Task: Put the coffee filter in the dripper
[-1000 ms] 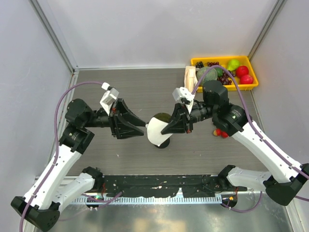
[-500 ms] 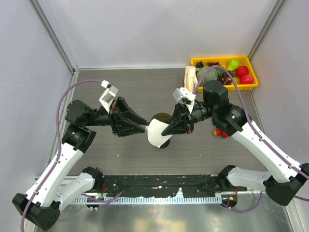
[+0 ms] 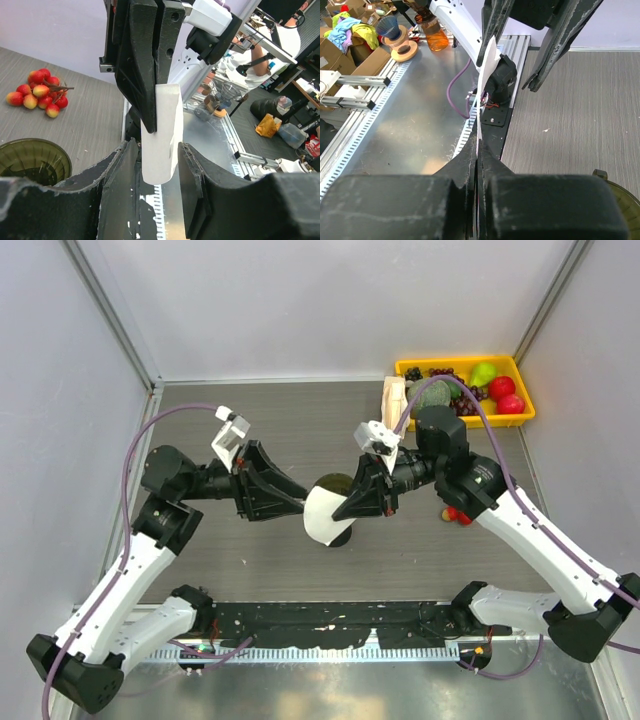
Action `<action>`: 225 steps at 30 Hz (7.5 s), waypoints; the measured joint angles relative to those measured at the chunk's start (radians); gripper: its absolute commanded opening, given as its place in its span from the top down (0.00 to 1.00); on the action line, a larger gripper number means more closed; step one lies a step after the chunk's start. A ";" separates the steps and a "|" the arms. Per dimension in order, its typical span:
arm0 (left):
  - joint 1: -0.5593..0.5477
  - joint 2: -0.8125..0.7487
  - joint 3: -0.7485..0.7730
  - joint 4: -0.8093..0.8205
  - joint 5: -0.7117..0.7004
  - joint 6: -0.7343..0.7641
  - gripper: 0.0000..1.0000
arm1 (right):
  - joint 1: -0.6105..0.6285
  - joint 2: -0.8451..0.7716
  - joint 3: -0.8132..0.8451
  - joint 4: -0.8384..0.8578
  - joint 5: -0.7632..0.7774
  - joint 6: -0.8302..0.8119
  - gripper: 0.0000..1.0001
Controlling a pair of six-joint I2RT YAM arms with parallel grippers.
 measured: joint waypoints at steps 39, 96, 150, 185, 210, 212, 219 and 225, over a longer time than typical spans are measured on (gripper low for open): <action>-0.053 0.008 -0.067 -0.024 -0.012 0.011 0.46 | 0.010 0.030 0.030 -0.030 0.048 -0.022 0.95; -0.032 0.027 0.029 -0.157 -0.079 0.114 0.45 | 0.015 0.013 0.020 -0.035 0.102 -0.003 0.95; -0.024 0.034 -0.015 -0.205 -0.059 0.140 0.59 | -0.005 0.004 0.002 -0.186 0.161 -0.126 0.95; -0.086 0.084 -0.009 -0.203 -0.058 0.132 1.00 | -0.006 0.038 0.048 -0.228 0.195 -0.150 0.67; -0.096 0.098 -0.003 -0.296 -0.048 0.193 0.55 | 0.031 0.052 0.034 -0.233 0.174 -0.157 0.95; -0.101 0.103 -0.003 -0.295 -0.049 0.193 0.53 | 0.033 0.056 0.034 -0.232 0.172 -0.156 0.95; -0.106 0.106 -0.003 -0.309 -0.051 0.206 1.00 | 0.037 0.063 0.034 -0.246 0.171 -0.158 0.64; -0.079 0.106 -0.003 -0.294 -0.054 0.142 1.00 | 0.038 0.046 0.034 -0.285 0.266 -0.220 0.09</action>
